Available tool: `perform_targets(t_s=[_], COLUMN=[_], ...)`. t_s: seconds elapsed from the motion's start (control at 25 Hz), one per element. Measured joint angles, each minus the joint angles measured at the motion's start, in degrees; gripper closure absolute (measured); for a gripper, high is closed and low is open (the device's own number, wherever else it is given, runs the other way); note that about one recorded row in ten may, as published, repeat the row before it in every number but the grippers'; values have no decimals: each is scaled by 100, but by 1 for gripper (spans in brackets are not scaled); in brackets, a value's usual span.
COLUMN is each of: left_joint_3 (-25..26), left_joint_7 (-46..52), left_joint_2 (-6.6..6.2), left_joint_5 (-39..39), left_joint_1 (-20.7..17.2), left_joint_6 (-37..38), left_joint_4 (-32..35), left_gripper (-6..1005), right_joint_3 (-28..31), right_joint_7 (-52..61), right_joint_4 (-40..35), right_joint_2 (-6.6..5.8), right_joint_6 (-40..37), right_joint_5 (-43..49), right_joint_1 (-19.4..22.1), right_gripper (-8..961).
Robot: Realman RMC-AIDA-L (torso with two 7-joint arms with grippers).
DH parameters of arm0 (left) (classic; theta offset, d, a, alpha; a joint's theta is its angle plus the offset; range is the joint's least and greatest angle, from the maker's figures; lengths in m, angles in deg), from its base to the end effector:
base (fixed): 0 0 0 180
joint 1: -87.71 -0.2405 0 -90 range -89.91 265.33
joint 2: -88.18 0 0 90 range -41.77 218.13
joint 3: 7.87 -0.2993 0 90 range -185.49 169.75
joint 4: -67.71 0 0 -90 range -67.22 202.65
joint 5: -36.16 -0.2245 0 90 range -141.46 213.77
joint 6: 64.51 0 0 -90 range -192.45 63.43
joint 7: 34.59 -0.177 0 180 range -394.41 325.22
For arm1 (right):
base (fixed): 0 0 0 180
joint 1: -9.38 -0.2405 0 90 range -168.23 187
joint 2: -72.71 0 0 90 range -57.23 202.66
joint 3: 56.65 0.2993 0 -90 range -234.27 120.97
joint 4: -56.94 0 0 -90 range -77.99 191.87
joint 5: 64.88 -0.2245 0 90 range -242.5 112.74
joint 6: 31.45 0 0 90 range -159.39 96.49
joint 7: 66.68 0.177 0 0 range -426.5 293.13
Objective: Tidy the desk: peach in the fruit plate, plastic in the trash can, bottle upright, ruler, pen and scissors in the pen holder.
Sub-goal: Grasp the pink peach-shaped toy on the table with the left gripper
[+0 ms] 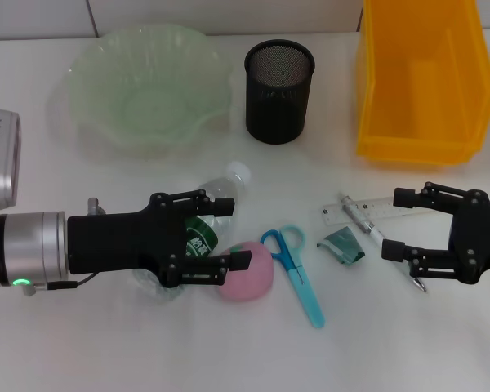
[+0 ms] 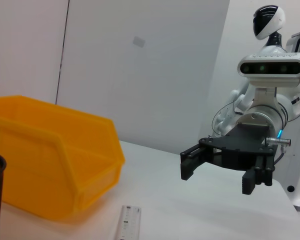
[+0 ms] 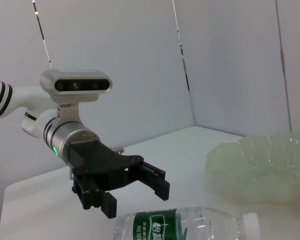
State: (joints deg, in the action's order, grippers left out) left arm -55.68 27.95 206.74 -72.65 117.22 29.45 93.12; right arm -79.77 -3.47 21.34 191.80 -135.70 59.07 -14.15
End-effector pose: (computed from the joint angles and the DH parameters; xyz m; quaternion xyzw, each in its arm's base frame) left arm -0.2838 0.3234 -0.0913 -0.9499 -0.1324 -0.2793 0.0467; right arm 0.3321 0.2991 -0.0304 -0.9337 0.1686 0.2870 0.1316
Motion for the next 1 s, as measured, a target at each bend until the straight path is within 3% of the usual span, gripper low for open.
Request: perform_targets(t_s=[0.68, 0.84, 1.0], left_joint_3=[-20, -244, -911], left_joint_7=[13, 68, 347], left_joint_2=[25, 53, 63], left_joint_5=[5, 27, 49], left_joint_1=[27, 164, 582], left_joint_6=[319, 376, -73], left_joint_4=[0, 12, 125], left_gripper=[241, 254, 266], right_joint_3=[-8, 13, 43], right_joint_7=[69, 200, 240], right_joint_4=[-48, -67, -121], right_joint_2=[0, -18, -49], right_joint_6=[-69, -70, -35], right_joint_5=[-3, 0, -8], right_joint_1=[50, 111, 227], right_gripper=[128, 128, 128])
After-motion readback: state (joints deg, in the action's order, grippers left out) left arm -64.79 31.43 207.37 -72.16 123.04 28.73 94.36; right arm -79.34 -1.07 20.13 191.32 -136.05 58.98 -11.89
